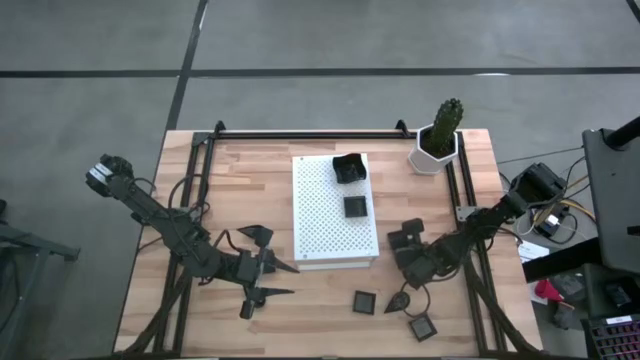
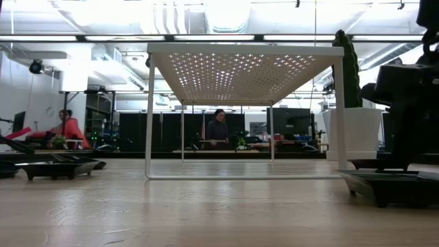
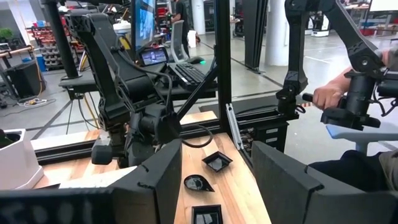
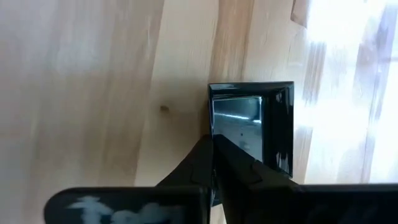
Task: Pick & Place Mini shaped plates
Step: Stack the black square plate on top of the black square plate on the shelf
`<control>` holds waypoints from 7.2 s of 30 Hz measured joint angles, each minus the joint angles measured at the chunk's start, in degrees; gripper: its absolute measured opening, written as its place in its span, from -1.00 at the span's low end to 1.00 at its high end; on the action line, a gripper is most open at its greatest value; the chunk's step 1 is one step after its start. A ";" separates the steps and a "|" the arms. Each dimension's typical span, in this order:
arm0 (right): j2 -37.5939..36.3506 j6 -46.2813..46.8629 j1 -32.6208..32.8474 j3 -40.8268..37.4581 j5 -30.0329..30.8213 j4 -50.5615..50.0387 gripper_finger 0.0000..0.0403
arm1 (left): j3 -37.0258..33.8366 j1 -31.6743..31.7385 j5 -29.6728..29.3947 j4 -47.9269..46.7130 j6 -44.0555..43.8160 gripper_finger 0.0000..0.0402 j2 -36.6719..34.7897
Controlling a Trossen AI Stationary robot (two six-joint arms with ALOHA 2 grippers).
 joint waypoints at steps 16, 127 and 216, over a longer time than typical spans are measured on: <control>-0.04 2.30 0.00 13.88 -0.35 -13.31 -0.96 | -0.91 0.02 0.00 0.57 -0.44 -0.06 0.00; 8.46 -17.42 -14.31 40.44 17.66 -14.73 -0.96 | -1.81 0.07 -0.02 1.04 0.39 -0.06 0.00; 26.71 16.56 8.67 43.40 -5.35 -1.99 -0.64 | -3.74 0.35 -0.66 2.05 -1.03 -0.06 0.00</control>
